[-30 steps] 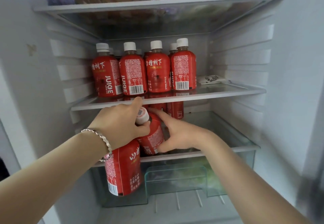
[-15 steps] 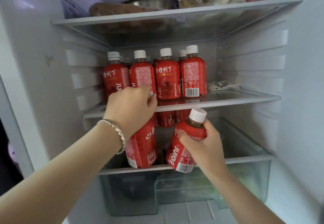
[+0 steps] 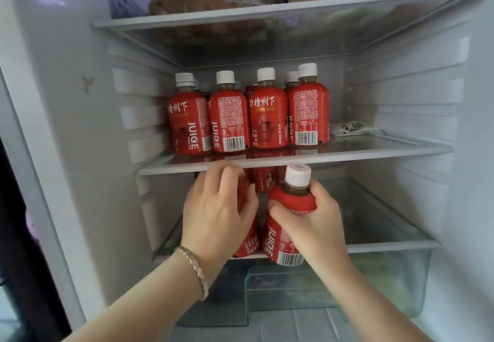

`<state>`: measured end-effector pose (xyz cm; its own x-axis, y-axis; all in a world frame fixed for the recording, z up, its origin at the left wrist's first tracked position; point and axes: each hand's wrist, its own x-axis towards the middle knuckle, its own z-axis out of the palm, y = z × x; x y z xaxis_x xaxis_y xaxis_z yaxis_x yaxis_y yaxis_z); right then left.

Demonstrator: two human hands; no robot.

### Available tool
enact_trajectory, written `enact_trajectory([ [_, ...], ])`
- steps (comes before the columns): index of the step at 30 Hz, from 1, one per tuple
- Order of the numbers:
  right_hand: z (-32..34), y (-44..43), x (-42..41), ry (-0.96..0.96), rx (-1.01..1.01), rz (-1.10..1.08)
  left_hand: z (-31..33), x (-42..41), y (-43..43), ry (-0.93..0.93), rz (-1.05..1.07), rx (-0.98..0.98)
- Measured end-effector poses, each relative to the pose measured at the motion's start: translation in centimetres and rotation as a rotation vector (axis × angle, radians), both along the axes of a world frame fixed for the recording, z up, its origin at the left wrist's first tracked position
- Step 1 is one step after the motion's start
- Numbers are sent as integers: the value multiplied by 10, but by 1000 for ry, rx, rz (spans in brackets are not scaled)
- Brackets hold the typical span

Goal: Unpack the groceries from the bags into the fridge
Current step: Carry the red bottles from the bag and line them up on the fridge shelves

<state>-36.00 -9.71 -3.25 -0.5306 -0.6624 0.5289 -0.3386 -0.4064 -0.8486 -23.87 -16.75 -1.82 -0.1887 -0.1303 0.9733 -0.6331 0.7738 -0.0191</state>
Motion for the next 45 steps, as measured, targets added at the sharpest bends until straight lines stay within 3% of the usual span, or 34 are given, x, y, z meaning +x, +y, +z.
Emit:
enact_trajectory([
  [4, -1, 3, -6, -254, -72, -13, -26, -6, 2, 258, -252, 271],
  [8, -8, -6, -30, -650, -39, -71, -33, -14, 6, 346, -343, 463],
  [10, -11, -15, -46, -735, -26, -116, -38, -14, 11, 373, -411, 638],
  [12, -9, -28, -59, -629, -36, -210, -43, -12, 11, 362, -473, 751],
  [15, 1, -58, -85, -268, 62, -388, -39, -12, 6, 259, -499, 770],
  [20, 9, -119, -125, -27, 271, -448, -40, -18, 2, 251, -487, 789],
  [22, 7, -132, -129, -40, 221, -409, -42, -18, 2, 267, -482, 799],
  [26, 2, -150, -132, -246, 90, -281, -43, -17, 4, 250, -472, 807],
  [31, 5, -161, -134, -302, 109, -182, -42, -19, 2, 263, -471, 792],
  [36, -1, -143, -131, -3, 94, -206, -45, -18, -1, 261, -474, 773],
  [40, -9, -143, -118, 56, -24, -130, -45, -19, -3, 264, -476, 742],
  [42, -7, -151, -125, 83, 55, -235, -46, -19, -3, 258, -487, 740],
  [45, -3, -152, -137, 316, 442, -525, -47, -20, -3, 278, -491, 736],
])
